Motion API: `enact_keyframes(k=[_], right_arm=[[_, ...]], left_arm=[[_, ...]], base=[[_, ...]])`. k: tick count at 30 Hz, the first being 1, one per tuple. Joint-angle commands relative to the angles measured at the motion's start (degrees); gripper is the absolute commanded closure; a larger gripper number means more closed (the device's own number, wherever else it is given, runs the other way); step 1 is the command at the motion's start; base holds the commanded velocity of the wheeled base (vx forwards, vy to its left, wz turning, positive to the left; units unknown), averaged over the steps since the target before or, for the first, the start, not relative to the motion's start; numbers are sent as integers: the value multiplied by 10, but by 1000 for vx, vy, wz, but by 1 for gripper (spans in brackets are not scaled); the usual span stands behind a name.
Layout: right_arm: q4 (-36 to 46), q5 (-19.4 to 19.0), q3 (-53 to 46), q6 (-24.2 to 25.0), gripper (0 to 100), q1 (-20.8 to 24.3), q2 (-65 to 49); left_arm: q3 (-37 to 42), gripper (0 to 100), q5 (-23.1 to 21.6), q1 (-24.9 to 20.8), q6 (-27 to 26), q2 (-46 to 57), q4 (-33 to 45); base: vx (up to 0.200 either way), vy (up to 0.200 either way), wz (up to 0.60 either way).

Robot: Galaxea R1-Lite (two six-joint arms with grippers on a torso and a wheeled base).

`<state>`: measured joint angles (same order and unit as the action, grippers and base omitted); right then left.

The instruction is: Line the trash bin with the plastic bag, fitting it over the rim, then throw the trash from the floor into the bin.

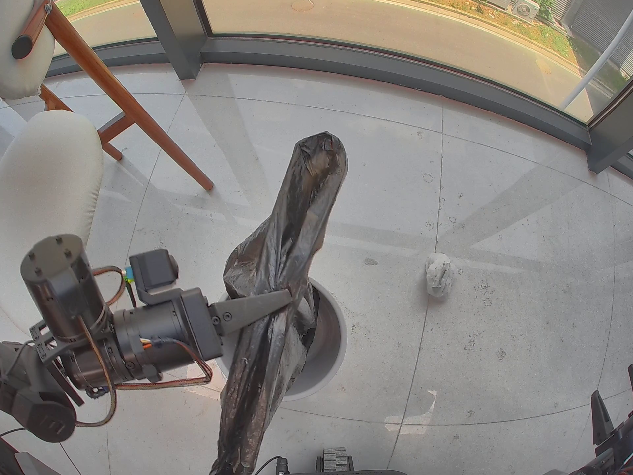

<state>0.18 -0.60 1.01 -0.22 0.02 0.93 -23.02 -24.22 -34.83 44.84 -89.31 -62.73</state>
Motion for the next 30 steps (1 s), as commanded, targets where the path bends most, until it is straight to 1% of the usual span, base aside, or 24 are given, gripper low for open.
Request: enact_keyframes(k=[1, 4, 6, 10, 14, 19, 21, 23, 24, 25, 26, 27, 28, 29, 30], right_arm=[[0, -1, -10, -1, 0, 0, -5], [0, -4, -10, -5, 0, 0, -7], [1, -17, -9, -11, 0, 1, -8], [1, -21, -9, -12, 0, 1, -8], [1, -21, -9, -13, 0, 3, -2], [-1, -21, -9, -14, 0, 2, -3], [-1, -20, -9, -5, 0, 1, -7], [-2, -14, -9, 15, 0, 2, -6], [-1, -14, -9, 15, 0, 2, -6], [-6, -20, 1, 22, 0, 0, -6], [-24, -21, 62, 40, 0, 3, 7], [-38, -17, 101, 50, 0, 6, 24], [-55, -15, 157, 62, 0, 14, 72], [-63, -20, 187, 59, 0, 17, 119], [-59, -22, 196, 57, 0, 23, 138]], left_arm=[[31, 100, 10, -19, 1, -46, -7], [48, 100, 11, -18, -2, -41, -11], [50, 100, 12, -18, -3, -36, -12], [47, 100, 17, -18, -10, -31, -12], [52, 100, 39, -18, -52, -31, -9], [47, 100, 52, -16, -60, -29, -7], [46, 100, 52, -15, -59, -19, -5], [46, 100, 52, -15, -59, -20, -6], [46, 100, 52, -15, -59, -20, -6], [46, 100, 52, -15, -59, -19, -6], [46, 100, 52, -15, -59, -19, -6], [46, 100, 52, -15, -59, -18, -6], [46, 100, 52, -15, -59, -19, -6], [46, 100, 52, -15, -59, -19, -6], [46, 100, 51, -15, -58, -21, -7]], base=[[0, 0, 0], [0, 0, 0], [0, 0, 0], [0, 0, 0], [0, 0, 0], [0, 0, 0], [0, 0, 0], [0, 0, 0], [0, 0, 0], [0, 0, 0], [0, 0, 0], [0, 0, 0], [0, 0, 0], [0, 0, 0], [0, 0, 0]])
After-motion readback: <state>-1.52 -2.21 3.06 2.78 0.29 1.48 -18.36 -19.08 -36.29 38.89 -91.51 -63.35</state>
